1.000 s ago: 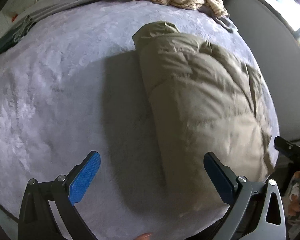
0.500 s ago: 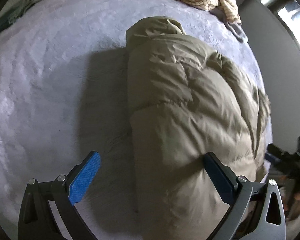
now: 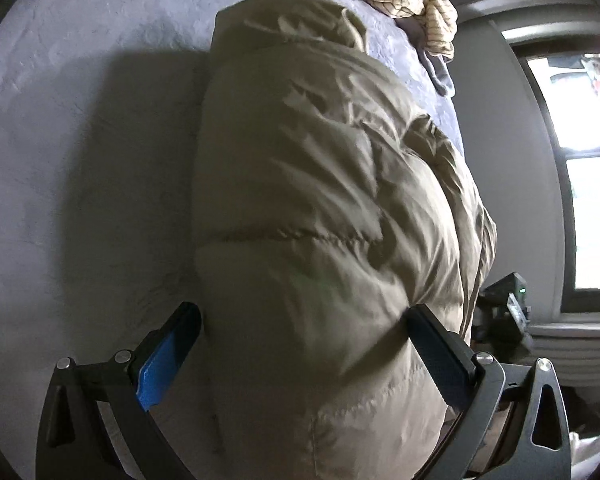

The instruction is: Fold large clothes

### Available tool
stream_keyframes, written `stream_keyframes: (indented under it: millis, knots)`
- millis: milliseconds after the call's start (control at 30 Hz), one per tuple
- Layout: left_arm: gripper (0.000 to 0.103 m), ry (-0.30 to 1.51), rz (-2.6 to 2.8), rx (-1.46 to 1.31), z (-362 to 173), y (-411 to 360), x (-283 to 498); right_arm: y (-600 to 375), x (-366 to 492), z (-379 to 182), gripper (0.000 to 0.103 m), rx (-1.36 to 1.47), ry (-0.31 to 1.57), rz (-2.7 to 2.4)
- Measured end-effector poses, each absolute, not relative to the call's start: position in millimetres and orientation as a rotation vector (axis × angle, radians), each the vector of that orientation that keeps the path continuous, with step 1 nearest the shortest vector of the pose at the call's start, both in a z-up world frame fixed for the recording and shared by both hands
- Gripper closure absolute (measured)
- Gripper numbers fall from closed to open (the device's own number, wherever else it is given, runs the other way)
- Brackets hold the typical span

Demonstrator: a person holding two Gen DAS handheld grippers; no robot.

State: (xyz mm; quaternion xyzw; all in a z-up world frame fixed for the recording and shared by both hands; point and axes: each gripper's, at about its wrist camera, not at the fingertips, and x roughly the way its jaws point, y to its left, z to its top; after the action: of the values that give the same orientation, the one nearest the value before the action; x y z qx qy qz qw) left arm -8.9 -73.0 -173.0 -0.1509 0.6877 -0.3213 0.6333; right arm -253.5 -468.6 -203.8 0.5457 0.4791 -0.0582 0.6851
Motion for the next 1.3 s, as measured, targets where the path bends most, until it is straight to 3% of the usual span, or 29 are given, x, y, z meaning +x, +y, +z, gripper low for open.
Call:
stream_keyframes:
  millis: [267, 367, 467, 600, 800, 1067, 1300]
  knots:
    - [0.000, 1.603, -0.735, -0.388, -188, -82, -4, -471, -240, -235, 0.019, 1.405, 0.996, -0.020]
    - [0.000, 1.604, -0.733, -0.383, -188, -83, -4, -467, -236, -231, 0.000, 1.476, 0.935, 0.100]
    - [0.000, 1.604, -0.723, -0.379, -188, -87, -3, -462, -227, -210, 0.000, 1.420, 0.925, 0.197]
    - [0.000, 1.585, -0.711, -0.345, -178, -94, -3, -441, -198, -182, 0.000, 1.112, 1.095, 0.251]
    - [0.000, 1.556, -0.738, -0.321, -180, -96, 13, -417, -162, -198, 0.000, 0.877, 1.319, 0.232]
    - [0.000, 1.651, -0.832, -0.471, -217, -108, 20, -419, -156, -229, 0.000, 0.988, 1.333, 0.212]
    - [0.000, 1.630, -0.834, -0.306, -204, -133, 19, -412, -162, -229, 0.000, 1.022, 1.308, 0.110]
